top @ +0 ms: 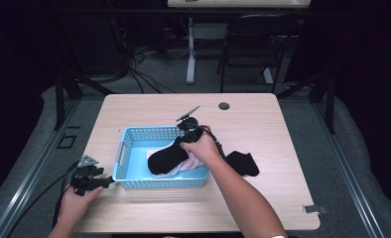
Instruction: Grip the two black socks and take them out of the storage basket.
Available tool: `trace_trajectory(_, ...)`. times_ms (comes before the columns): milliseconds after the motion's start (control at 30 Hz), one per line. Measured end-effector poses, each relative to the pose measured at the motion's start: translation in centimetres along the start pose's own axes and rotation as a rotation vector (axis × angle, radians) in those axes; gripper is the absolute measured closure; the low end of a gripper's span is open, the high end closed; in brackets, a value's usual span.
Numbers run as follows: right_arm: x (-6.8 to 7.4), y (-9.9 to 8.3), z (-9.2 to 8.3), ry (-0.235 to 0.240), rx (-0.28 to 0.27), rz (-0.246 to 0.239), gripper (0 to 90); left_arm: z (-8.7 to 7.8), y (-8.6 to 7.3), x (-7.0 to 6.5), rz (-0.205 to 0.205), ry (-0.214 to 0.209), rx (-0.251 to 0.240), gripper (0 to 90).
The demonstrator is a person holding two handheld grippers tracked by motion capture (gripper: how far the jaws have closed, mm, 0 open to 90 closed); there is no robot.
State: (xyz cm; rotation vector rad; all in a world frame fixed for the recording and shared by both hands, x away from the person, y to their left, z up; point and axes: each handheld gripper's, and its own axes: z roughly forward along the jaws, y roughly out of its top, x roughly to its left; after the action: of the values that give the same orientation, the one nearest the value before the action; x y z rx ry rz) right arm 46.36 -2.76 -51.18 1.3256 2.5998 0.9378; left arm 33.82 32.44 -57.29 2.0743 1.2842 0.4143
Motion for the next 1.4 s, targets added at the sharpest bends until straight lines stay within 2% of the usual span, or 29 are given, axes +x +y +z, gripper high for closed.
trace_trajectory(33,-0.1,0.0,0.5,0.003,-0.030,-0.003,60.5,0.0,0.0,0.0,0.000,0.000,0.000,33.8)
trace_trajectory(100,0.0,0.1,0.8,-0.004,-0.041,0.004,60.7,0.0,0.0,0.0,0.000,-0.001,0.000,33.8)
trace_trajectory(133,0.0,0.2,1.1,-0.039,-0.012,0.013,61.3,0.0,0.0,0.0,0.001,-0.001,0.000,33.8)
trace_trajectory(200,-0.1,0.4,1.1,-0.044,0.053,0.007,62.1,0.0,0.0,0.0,0.000,-0.001,0.000,33.8)
trace_trajectory(233,-0.1,0.4,1.1,-0.044,0.053,0.007,62.1,0.0,0.0,0.0,0.001,-0.001,0.001,33.8)
trace_trajectory(267,-0.1,0.6,1.2,-0.049,0.130,0.010,63.0,0.0,0.0,0.0,0.001,-0.001,0.000,33.8)
trace_trajectory(300,-0.2,0.6,1.2,-0.047,0.147,0.000,63.4,0.0,0.0,0.0,0.001,-0.001,0.000,33.8)
trace_trajectory(367,-0.3,0.5,1.5,-0.046,0.138,0.016,65.5,0.0,0.0,0.0,0.001,-0.001,-0.002,33.8)
trace_trajectory(400,-0.3,0.6,1.5,-0.040,0.151,0.016,67.3,0.0,0.0,0.0,0.002,-0.002,-0.002,33.8)
trace_trajectory(467,-0.3,0.5,1.6,-0.030,0.164,0.021,74.9,0.0,0.0,0.0,0.002,-0.002,-0.001,33.8)
trace_trajectory(500,-0.3,0.5,1.7,-0.031,0.159,0.027,79.3,0.0,0.0,0.0,0.002,-0.002,-0.001,33.8)
trace_trajectory(533,-0.3,0.5,1.7,-0.031,0.159,0.027,79.3,0.0,0.0,0.0,0.002,-0.002,-0.001,33.8)
trace_trajectory(600,-0.3,0.5,1.5,-0.024,0.165,0.016,85.4,0.0,0.0,0.0,0.003,-0.002,-0.001,33.8)
trace_trajectory(633,-0.3,0.5,1.5,-0.018,0.158,0.027,86.9,0.0,0.0,0.0,0.003,-0.002,-0.002,33.8)
trace_trajectory(933,-0.4,0.4,0.5,0.013,0.122,0.029,87.4,0.0,0.0,0.0,0.002,-0.001,0.000,33.8)
trace_trajectory(1267,1.7,1.2,-3.5,0.062,0.044,-0.044,87.6,0.0,0.0,-0.1,0.002,0.001,0.001,33.8)
trace_trajectory(1300,2.0,1.3,-3.8,0.071,0.032,-0.037,87.6,0.0,0.0,-0.1,0.004,0.001,0.002,33.8)
trace_trajectory(1400,2.4,1.6,-4.5,0.074,0.031,-0.059,87.6,0.0,0.0,-0.1,0.004,0.001,0.003,33.8)
